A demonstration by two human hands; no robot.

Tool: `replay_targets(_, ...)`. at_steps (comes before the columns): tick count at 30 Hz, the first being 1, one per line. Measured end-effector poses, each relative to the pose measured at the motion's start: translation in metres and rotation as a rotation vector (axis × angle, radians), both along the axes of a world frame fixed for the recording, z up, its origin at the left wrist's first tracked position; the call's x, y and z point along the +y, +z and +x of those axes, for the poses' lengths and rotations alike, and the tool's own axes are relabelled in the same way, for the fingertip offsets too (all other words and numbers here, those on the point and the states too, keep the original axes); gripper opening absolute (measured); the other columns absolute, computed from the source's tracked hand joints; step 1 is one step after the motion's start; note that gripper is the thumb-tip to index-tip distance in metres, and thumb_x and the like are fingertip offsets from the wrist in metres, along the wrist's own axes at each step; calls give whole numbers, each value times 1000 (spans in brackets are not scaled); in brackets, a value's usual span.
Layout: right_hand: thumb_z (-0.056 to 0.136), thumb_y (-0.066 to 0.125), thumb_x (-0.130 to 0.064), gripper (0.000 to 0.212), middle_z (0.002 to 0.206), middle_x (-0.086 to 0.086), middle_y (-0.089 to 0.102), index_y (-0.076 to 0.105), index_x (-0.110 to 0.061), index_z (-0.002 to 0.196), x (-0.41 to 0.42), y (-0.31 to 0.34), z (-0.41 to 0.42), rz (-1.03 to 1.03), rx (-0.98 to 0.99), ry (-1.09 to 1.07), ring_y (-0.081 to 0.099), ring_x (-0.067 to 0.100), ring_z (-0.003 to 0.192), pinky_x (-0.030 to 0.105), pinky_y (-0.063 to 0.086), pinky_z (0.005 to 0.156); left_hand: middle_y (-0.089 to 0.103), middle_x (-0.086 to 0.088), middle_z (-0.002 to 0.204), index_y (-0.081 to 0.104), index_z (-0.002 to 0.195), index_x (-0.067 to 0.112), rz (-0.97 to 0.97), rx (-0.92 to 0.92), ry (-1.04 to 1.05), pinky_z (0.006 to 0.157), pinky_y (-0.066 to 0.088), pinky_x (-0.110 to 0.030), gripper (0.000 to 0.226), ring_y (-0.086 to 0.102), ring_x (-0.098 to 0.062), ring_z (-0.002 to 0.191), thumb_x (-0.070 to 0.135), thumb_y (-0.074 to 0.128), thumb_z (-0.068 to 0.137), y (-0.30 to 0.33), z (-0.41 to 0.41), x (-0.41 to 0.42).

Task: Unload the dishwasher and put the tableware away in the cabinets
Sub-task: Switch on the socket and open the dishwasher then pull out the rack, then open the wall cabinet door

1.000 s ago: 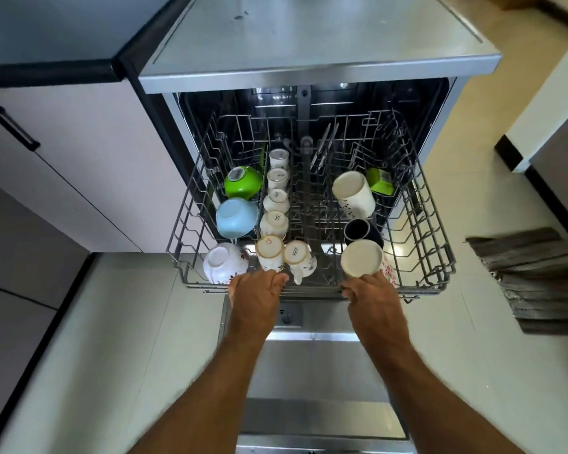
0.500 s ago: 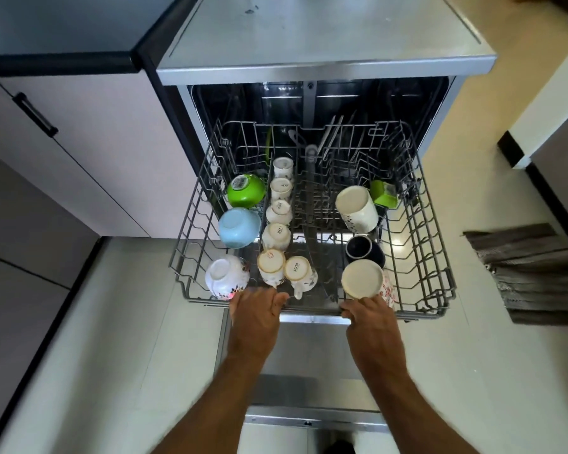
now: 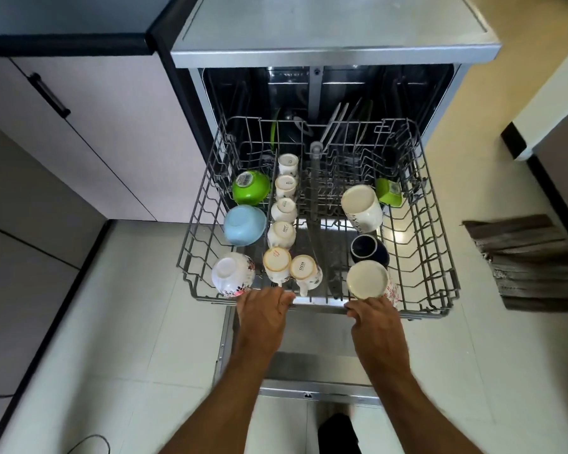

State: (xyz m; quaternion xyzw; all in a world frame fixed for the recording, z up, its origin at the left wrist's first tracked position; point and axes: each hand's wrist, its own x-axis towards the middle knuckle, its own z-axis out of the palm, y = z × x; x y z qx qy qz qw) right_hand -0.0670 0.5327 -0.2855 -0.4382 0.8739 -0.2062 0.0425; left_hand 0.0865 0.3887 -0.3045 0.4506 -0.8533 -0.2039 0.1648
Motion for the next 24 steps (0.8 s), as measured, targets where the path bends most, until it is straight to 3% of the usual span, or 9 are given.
replay_targets(5,70,77,9,28,87,8,75,79,-11,90,2,5,-2,-8,19,-13,67,31,88,46,57,81,61,10,69,67,81,25,9,28,-8,84,44,-39,37,58,-15,70,47,44,98,0,1,6)
replay_targets(9,75,78,3,20,87,9,75,79,-9,90,1,5,0,-10,-3,-29,66,32,89,45,57,81,63,9,72,68,85,25,30,-21,-10,87,43,-38,32,58,-15,74,45,47,98,0,2,4)
replay_targets(14,85,71,-6,15,92,10,76,78,-10,97,1,13,-1,64,-38,-13,65,31,92,44,55,83,60,8,76,67,89,20,165,-168,-46,90,40,-37,39,56,-16,78,49,42,99,16,-3,1)
replay_targets(17,92,61,-12,22,100,10,75,75,-12,108,-7,36,-7,174,-33,70,67,27,90,39,56,82,65,-4,85,60,85,22,341,-284,-153,83,44,-37,34,60,-24,85,46,42,101,39,-3,-11)
replay_targets(20,96,53,-16,24,98,10,73,72,-11,110,-20,81,-11,138,-32,67,66,24,86,37,57,78,65,-10,93,53,80,26,396,-273,-206,81,49,-39,29,61,-30,94,43,43,101,75,6,-20)
replay_targets(22,98,51,-21,27,103,8,72,69,-14,117,-31,113,-12,96,-52,54,64,22,90,37,56,81,65,-9,109,64,102,17,350,-236,-182,89,49,-41,32,59,-29,107,44,47,100,106,11,-23)
replay_targets(24,98,53,-22,29,108,7,71,66,-15,122,-40,151,-14,59,-46,62,63,22,94,40,55,86,58,-7,131,57,132,17,296,-227,-169,102,43,-44,43,49,-27,125,44,47,100,146,16,-25)
